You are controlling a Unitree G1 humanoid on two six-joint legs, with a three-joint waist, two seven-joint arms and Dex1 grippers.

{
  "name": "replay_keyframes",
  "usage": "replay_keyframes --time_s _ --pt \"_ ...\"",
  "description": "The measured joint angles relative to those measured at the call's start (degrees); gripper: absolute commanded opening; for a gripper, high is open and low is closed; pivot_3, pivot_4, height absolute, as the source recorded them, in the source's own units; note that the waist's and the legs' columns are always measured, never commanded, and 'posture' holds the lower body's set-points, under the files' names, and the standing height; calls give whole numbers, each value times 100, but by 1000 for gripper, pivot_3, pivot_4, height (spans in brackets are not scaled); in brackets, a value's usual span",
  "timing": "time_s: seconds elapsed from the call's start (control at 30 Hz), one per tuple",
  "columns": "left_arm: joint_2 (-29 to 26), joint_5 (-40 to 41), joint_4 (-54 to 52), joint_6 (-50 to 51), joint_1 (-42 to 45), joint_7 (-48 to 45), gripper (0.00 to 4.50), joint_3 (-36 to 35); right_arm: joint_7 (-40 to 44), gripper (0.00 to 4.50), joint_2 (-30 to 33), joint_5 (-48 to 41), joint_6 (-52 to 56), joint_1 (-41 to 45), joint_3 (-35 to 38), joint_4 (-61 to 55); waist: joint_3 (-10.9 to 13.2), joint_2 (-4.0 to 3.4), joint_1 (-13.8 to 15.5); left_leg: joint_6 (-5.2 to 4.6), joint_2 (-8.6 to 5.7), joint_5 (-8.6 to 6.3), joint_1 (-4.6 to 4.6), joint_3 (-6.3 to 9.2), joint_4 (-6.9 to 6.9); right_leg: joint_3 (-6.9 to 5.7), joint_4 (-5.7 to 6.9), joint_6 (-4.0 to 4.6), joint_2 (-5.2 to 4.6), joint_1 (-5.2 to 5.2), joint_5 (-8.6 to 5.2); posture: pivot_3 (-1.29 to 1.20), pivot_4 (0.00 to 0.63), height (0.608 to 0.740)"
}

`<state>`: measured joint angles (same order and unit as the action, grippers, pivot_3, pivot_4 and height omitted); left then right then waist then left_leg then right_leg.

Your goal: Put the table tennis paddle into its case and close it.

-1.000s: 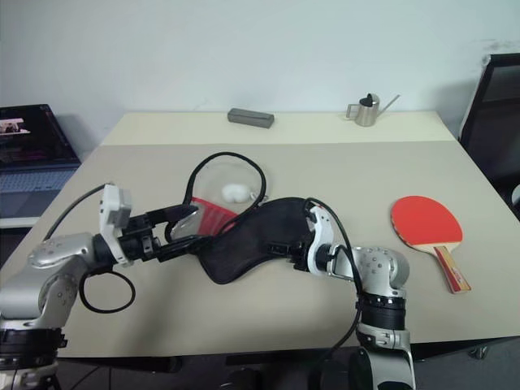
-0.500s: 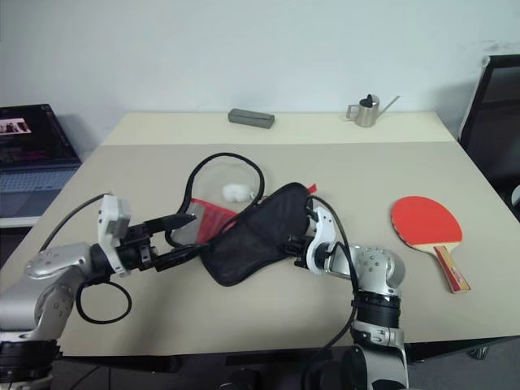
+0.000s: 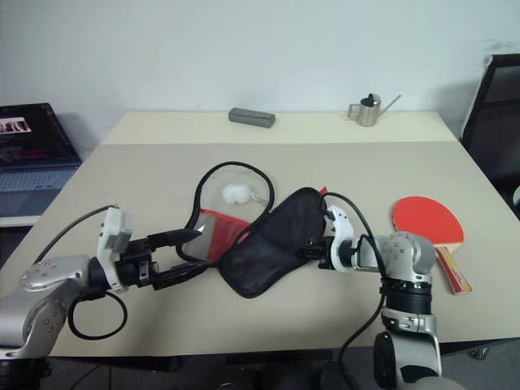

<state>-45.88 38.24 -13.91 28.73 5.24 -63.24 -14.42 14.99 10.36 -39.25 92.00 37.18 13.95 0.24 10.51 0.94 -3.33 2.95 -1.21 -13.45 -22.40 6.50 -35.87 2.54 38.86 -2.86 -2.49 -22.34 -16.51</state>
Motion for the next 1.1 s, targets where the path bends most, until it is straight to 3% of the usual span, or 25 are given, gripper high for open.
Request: replay_keyframes --time_s 0.27,0.53,0.77,1.1 --pt "102 56 -159 119 148 4 4500 202 1088 11 1340 -25 -168 108 -1018 136 5 5 5 0 0 0 -4 0 -1 -2 -5 -1 0 0 0 0 150 740" --pt "186 66 -160 133 366 -18 4500 568 2423 11 2313 566 -1602 510 -2519 790 8 8 6 1 0 -1 -7 0 -1 -3 -12 -2 0 0 -1 0 150 740" --pt "249 39 -158 128 527 -108 4500 933 3364 11 2355 1420 -3025 1111 -3394 1770 10 11 -1 1 1 -1 -5 0 -8 -2 -12 -2 1 2 0 0 150 740" --pt "289 -71 -157 75 575 -153 4500 1057 4063 11 2152 2326 -3955 1832 -3720 3068 13 11 8 5 0 -3 -8 2 -6 -4 -13 -1 0 0 0 0 150 740"
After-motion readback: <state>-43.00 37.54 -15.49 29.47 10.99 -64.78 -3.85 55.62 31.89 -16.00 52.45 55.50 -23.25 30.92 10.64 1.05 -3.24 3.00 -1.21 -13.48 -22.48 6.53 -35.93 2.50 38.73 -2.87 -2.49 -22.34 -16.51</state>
